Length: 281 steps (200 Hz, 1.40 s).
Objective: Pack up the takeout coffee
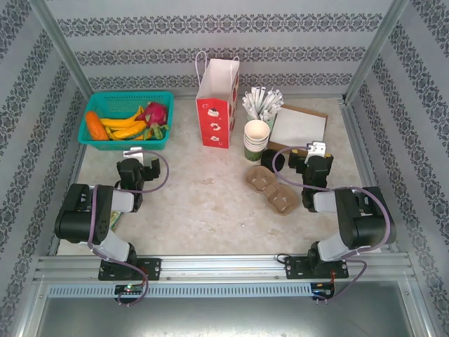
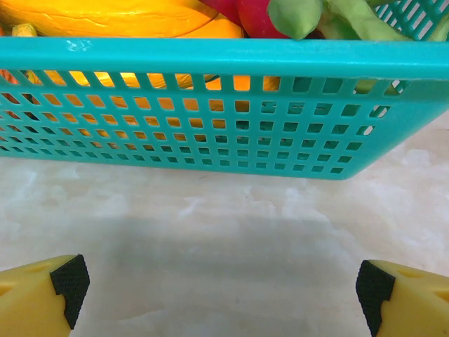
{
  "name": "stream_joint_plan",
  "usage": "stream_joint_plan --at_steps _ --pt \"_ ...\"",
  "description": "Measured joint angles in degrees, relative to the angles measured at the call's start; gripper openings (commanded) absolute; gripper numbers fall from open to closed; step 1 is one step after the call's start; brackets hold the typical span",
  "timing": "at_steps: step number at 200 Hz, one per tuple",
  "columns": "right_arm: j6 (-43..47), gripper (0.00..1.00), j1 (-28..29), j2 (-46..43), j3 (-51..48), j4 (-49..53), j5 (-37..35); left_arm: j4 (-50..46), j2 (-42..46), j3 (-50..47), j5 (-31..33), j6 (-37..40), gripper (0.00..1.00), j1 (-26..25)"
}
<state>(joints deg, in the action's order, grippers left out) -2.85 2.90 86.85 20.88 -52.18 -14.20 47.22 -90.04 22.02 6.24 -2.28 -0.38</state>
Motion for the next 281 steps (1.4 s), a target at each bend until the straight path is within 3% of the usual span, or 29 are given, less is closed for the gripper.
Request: stream_joint_plan --at_steps 190,235,281 --pt "0.0 0.98 0.0 -0.3 -0.1 -0.5 0.0 -0.6 0.2 0.3 -1.6 0.6 1.00 0.0" --pt "0.4 0.98 0.8 -5.2 -2.5 0.6 0.0 -15.9 8.3 8.9 -0.3 0.7 1.00 -1.0" --pt "-0.7 0.98 3.2 -22.4 -4.5 8.1 -0.5 -28.7 21.9 14.8 8.9 -3.2 1.00 -9.8"
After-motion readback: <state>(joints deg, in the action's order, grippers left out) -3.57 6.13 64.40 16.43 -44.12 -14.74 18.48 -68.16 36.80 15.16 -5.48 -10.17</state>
